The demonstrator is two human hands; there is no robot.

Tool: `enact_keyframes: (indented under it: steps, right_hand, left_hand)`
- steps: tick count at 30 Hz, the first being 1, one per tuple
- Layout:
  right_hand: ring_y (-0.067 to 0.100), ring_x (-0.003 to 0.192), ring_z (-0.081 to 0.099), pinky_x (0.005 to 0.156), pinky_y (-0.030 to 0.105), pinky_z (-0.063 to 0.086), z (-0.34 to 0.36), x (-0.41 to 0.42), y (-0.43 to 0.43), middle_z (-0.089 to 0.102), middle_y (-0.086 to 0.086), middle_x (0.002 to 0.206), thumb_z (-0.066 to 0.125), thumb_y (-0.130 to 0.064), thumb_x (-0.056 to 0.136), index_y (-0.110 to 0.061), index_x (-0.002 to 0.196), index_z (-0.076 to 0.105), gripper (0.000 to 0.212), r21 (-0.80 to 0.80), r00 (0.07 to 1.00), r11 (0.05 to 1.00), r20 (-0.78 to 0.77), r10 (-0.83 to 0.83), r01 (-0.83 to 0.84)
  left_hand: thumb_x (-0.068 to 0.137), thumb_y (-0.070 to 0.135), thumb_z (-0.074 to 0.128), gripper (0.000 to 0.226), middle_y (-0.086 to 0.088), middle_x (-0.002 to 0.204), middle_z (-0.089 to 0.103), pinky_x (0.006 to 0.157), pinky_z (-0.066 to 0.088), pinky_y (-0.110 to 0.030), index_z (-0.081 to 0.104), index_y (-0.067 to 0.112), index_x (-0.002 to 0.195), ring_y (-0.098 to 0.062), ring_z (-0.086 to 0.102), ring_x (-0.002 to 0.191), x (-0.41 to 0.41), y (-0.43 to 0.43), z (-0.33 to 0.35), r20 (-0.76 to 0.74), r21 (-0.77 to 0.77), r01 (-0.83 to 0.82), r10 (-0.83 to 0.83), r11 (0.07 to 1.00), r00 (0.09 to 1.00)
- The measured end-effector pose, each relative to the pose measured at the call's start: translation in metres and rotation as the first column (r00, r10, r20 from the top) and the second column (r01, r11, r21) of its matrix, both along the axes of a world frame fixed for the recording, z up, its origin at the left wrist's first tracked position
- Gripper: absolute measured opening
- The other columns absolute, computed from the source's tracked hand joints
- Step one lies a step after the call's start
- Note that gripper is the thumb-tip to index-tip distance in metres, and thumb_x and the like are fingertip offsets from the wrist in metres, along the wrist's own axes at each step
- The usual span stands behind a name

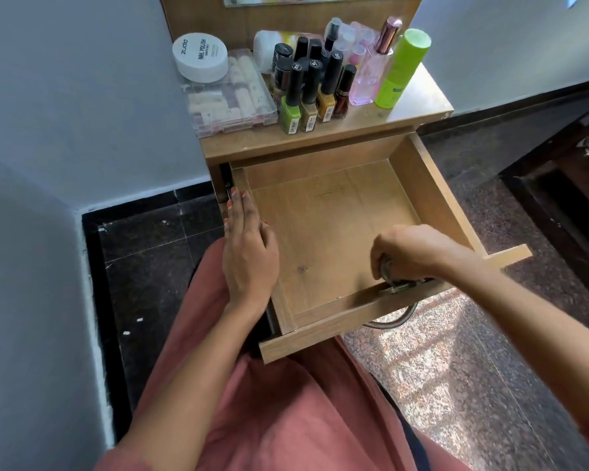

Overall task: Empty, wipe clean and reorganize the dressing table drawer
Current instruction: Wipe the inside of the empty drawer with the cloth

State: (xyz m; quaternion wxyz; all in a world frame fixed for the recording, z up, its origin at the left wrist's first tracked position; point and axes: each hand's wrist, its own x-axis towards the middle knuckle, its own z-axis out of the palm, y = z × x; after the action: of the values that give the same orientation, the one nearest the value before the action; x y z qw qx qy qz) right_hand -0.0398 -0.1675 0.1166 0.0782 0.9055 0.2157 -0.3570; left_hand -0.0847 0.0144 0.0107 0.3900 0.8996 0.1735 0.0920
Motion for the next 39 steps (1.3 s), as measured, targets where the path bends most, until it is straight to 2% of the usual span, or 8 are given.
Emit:
enact_keyframes:
  steps: [4,9,12,17,30,33,36,39]
  right_hand:
    - [0.019,0.090,0.063,0.065,0.026,0.043,-0.008,-0.024,0.043,0.069,0.000,0.105,0.050,-0.013,0.082,-0.025,0.097,0.070,0.029,0.104,0.997,0.991,0.019,0.079,-0.080]
    - [0.031,0.094,0.062,0.067,0.031,0.049,-0.021,-0.046,0.077,0.068,0.011,0.101,0.048,0.000,0.073,-0.015,0.100,0.069,0.038,0.315,0.996,0.946,-0.024,0.087,-0.075]
    - [0.029,0.099,0.063,0.079,0.042,0.055,-0.021,-0.035,0.059,0.068,0.010,0.106,0.050,0.003,0.071,-0.020,0.102,0.069,0.043,0.280,0.994,0.959,-0.089,0.071,-0.043]
    - [0.022,0.102,0.061,0.081,0.039,0.056,-0.010,-0.020,0.034,0.065,0.000,0.113,0.051,-0.001,0.076,-0.034,0.106,0.065,0.047,0.115,0.995,0.990,-0.055,0.089,-0.082]
    - [0.020,0.108,0.056,0.087,0.036,0.049,-0.018,-0.041,0.048,0.063,-0.001,0.114,0.045,0.008,0.068,-0.026,0.103,0.069,0.054,0.452,0.995,0.892,-0.089,0.033,0.011]
    - [0.015,0.099,0.059,0.084,0.034,0.050,-0.015,-0.041,0.046,0.065,-0.002,0.104,0.051,0.008,0.068,-0.023,0.097,0.072,0.047,0.586,0.996,0.807,-0.092,-0.019,0.069]
    - [0.014,0.102,0.050,0.076,0.030,0.046,-0.018,-0.053,0.050,0.060,-0.008,0.105,0.051,0.005,0.072,-0.029,0.102,0.070,0.049,0.584,1.000,0.811,0.016,0.011,-0.018]
    - [0.013,0.106,0.043,0.069,0.024,0.036,-0.025,-0.061,0.056,0.055,-0.008,0.111,0.050,0.004,0.076,-0.030,0.109,0.066,0.049,0.546,0.992,0.831,0.116,0.052,-0.107]
  left_hand:
    - [0.097,0.019,0.033,0.053,0.000,0.156,0.006,0.107,0.039,-0.043,0.012,0.016,0.146,-0.016,0.009,0.143,0.000,-0.001,0.001,-0.007,0.001,0.000,0.000,1.000,1.000]
    - [0.097,0.019,0.034,0.055,0.000,0.156,0.006,0.102,0.043,-0.045,0.010,0.017,0.147,-0.019,0.010,0.143,0.001,0.000,0.000,-0.019,0.014,0.007,-0.007,1.000,1.000]
    - [0.097,0.020,0.034,0.055,0.000,0.156,0.006,0.103,0.043,-0.045,0.009,0.017,0.147,-0.018,0.010,0.143,0.000,0.000,0.000,-0.022,0.014,0.015,-0.014,1.000,1.000]
    - [0.098,0.020,0.033,0.055,0.002,0.156,0.004,0.111,0.033,-0.043,0.007,0.019,0.146,-0.017,0.008,0.143,0.000,-0.001,0.003,-0.031,-0.003,0.011,-0.011,1.000,0.999]
    - [0.098,0.019,0.034,0.056,0.002,0.156,0.004,0.108,0.036,-0.045,0.005,0.019,0.146,-0.016,0.008,0.143,0.000,0.001,0.005,-0.020,-0.061,0.019,-0.020,0.998,1.000]
    - [0.099,0.020,0.032,0.052,0.003,0.156,0.007,0.116,0.022,-0.031,0.010,0.020,0.146,-0.003,0.007,0.140,-0.001,0.005,0.007,0.025,-0.203,0.043,-0.039,0.978,0.999]
    - [0.100,0.017,0.031,0.047,0.002,0.149,0.030,0.095,0.022,0.004,0.021,0.018,0.145,0.022,0.023,0.119,-0.006,0.017,0.014,0.036,-0.348,0.067,-0.058,0.935,0.998]
    - [0.099,0.014,0.034,0.043,0.002,0.135,0.049,0.086,0.025,0.008,0.030,0.014,0.142,0.007,0.040,0.118,-0.013,0.028,0.016,0.046,-0.384,-0.011,0.032,0.923,0.998]
